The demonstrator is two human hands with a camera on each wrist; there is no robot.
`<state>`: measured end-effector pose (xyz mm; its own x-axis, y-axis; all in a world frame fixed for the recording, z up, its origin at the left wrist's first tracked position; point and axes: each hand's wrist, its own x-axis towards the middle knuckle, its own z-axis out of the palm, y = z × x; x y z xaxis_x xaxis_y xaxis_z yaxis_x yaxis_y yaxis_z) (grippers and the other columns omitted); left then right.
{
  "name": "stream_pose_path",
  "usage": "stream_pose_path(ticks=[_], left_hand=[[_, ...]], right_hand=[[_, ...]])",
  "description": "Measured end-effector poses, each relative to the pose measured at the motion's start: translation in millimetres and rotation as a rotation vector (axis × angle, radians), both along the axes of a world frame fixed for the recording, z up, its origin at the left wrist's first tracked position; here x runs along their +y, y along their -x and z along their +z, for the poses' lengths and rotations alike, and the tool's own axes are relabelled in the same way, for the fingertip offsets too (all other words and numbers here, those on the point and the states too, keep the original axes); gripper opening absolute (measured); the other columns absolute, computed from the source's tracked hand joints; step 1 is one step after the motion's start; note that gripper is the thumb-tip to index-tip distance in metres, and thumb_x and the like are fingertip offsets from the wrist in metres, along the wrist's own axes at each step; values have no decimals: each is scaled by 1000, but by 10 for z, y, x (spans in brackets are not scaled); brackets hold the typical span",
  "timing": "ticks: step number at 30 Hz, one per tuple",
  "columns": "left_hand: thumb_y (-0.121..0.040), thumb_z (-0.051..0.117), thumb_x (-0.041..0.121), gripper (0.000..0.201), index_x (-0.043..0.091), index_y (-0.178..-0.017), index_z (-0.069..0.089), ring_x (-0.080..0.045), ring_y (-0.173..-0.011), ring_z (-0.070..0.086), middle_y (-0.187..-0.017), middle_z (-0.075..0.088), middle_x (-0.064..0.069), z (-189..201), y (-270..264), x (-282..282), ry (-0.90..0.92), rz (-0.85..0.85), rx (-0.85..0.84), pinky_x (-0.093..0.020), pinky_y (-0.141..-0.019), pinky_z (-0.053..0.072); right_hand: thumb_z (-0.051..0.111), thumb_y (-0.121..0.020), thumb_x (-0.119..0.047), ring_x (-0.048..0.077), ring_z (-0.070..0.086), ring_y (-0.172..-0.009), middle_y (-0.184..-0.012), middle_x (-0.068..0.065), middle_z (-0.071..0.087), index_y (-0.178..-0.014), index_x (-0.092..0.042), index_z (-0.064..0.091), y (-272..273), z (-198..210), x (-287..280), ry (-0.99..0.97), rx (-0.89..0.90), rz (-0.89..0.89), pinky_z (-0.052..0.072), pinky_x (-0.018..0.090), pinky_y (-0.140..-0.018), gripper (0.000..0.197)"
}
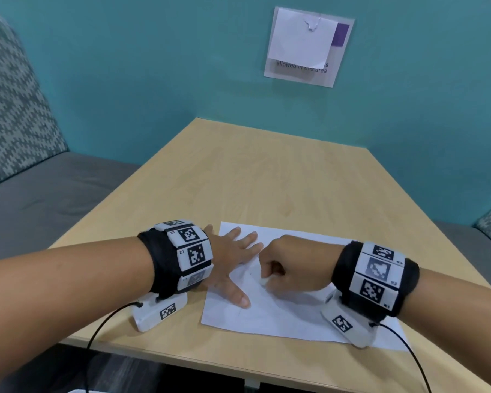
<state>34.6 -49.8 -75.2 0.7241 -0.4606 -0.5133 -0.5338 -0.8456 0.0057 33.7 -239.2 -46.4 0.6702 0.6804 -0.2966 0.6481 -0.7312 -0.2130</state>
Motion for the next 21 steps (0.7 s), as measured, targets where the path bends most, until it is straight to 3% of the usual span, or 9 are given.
stream_pose_path(ticks=[3,7,11,14,17,21], left_hand=[[-78,51,82,116,33,-156,-19,-21,-152,-18,-164,-26,10,-12,5,-8,-11,-8,-7,-70,-115,0],[-77,51,83,118,33,-156,-20,-21,-152,-19,-163,-26,11,-16,-6,4,-5,4,-11,-70,-115,-1],[-78,50,83,116,32,-156,-19,-21,-153,-18,-164,-26,10,10,19,-20,-26,6,-17,-69,-116,-1],[-78,50,83,116,31,-157,-19,-22,-153,-17,-165,-23,9,24,30,-22,-22,15,-31,-69,-115,-1],[-79,49,82,114,30,-157,-16,-25,-153,-17,-165,-22,6,46,60,-54,-29,32,-43,-68,-116,2],[-84,45,80,108,27,-159,-12,-27,-152,-21,-165,-25,2,78,180,-74,-1,39,-112,-66,-117,1]], right_hand=[[62,-82,-18,12,46,-60,-72,1,63,-84,-7,66,-142,37,-89,-13,-52,-80,47,33,-64,12],[60,-83,-21,8,48,-60,-66,-11,55,-81,-13,64,22,-21,-25,1,-9,18,47,30,-65,9],[61,-83,-20,9,47,-59,-65,-11,54,-85,-11,65,-106,0,-102,-9,-67,-73,44,27,-61,10],[58,-83,-18,17,45,-59,-65,-1,57,-79,-7,62,-32,-31,-47,19,-84,-30,48,38,-63,13],[55,-83,-17,19,44,-60,-70,10,64,-75,-4,61,-19,-17,-3,26,-102,-30,49,40,-63,16],[57,-85,-17,18,48,-61,-68,0,61,-75,-9,60,-98,4,-16,30,-125,-36,49,37,-66,13]])
